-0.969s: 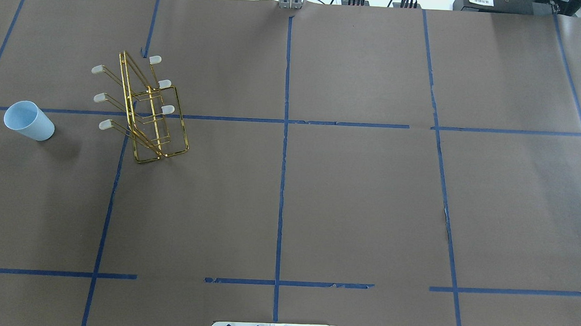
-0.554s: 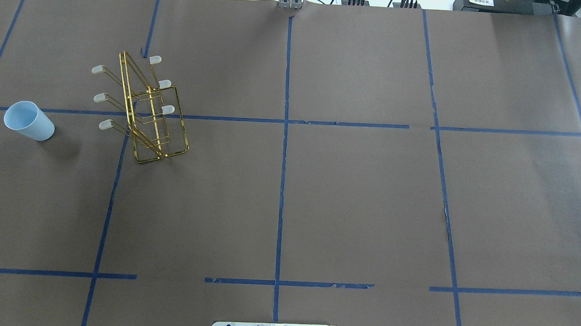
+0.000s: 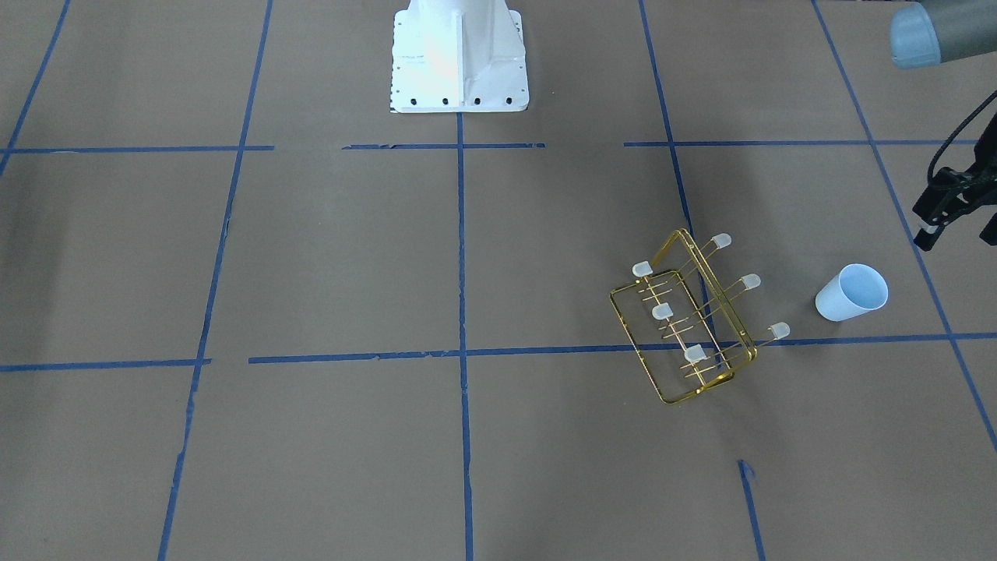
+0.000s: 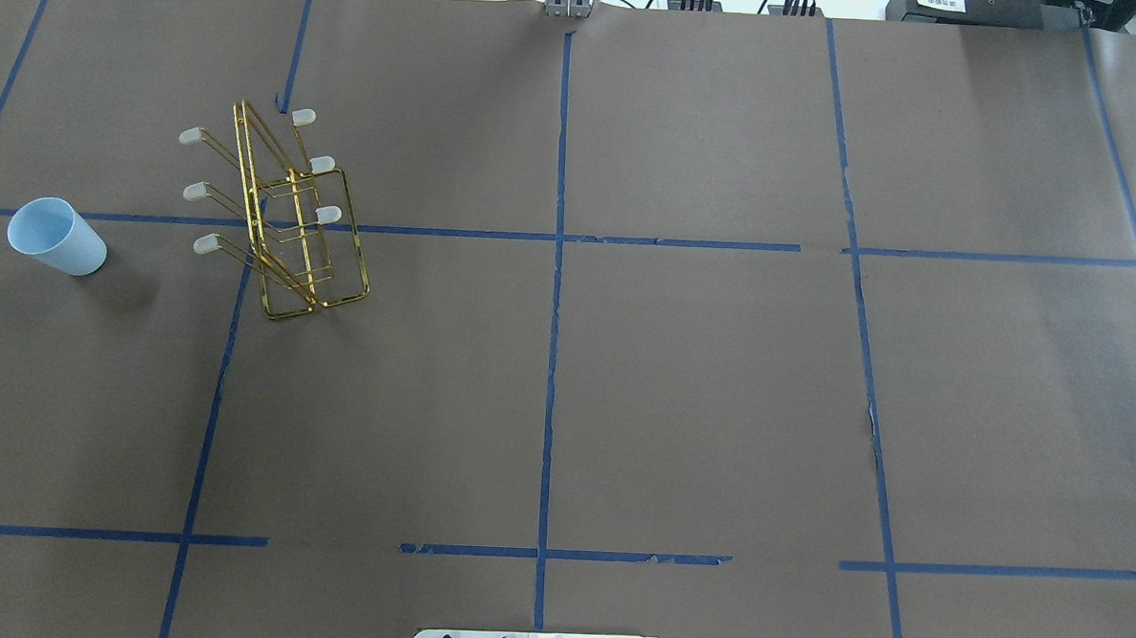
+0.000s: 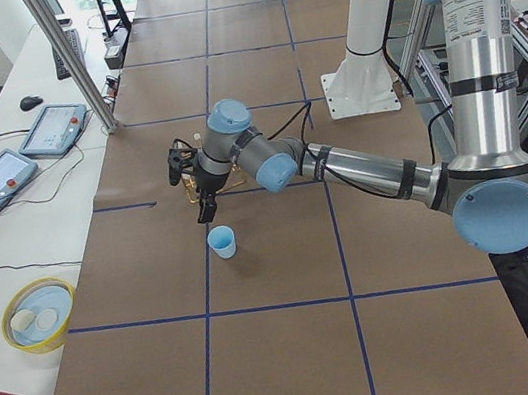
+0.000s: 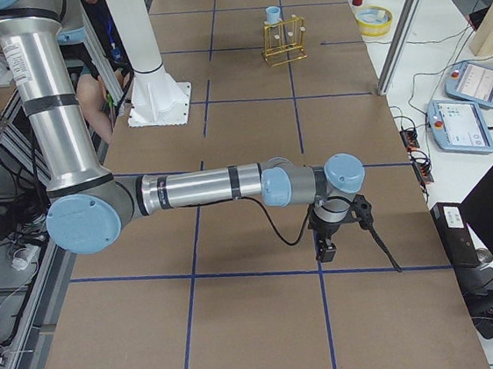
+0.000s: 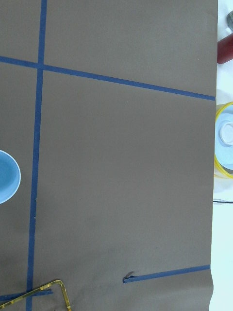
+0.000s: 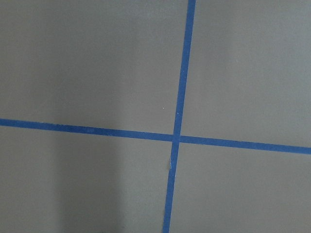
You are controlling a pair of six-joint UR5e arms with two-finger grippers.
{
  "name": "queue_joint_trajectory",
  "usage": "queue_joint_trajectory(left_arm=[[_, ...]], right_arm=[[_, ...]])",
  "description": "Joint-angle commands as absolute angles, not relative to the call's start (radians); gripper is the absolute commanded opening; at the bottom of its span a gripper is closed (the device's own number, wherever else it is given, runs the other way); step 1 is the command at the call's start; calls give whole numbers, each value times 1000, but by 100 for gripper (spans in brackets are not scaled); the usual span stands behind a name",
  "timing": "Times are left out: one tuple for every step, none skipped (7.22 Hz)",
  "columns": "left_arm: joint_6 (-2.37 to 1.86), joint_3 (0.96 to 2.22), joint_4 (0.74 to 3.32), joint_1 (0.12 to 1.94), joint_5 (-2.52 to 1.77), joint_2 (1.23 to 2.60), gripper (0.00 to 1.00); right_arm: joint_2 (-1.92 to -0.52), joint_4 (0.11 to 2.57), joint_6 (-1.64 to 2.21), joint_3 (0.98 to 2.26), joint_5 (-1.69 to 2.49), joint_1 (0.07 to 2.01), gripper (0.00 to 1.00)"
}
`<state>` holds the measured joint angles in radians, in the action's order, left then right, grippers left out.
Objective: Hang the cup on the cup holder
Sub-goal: 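Move the left gripper down toward the light blue cup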
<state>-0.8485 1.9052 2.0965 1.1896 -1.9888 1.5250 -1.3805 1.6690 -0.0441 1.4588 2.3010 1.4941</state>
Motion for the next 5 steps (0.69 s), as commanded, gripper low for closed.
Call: queue_joint_trajectory(left_arm=[[-990, 1911, 2253, 1071, -1831, 1464, 100], [-1027, 1908, 2322, 1022, -1754, 1428, 100], [-1089, 1899, 2401, 962, -1658, 1395, 100], [-1121, 1888, 2451, 912, -1569, 1378, 100], [-1141, 1856, 2503, 878, -1486, 1374, 100]], right_arm=[[-1381, 1669, -44, 1459, 2301, 1494, 100], [-1381, 1669, -44, 1459, 2301, 1494, 100], [-1381, 1669, -44, 1459, 2301, 1494, 100], [-1381, 1669, -44, 1459, 2301, 1494, 100], [-1381, 1669, -44, 1459, 2301, 1494, 100]])
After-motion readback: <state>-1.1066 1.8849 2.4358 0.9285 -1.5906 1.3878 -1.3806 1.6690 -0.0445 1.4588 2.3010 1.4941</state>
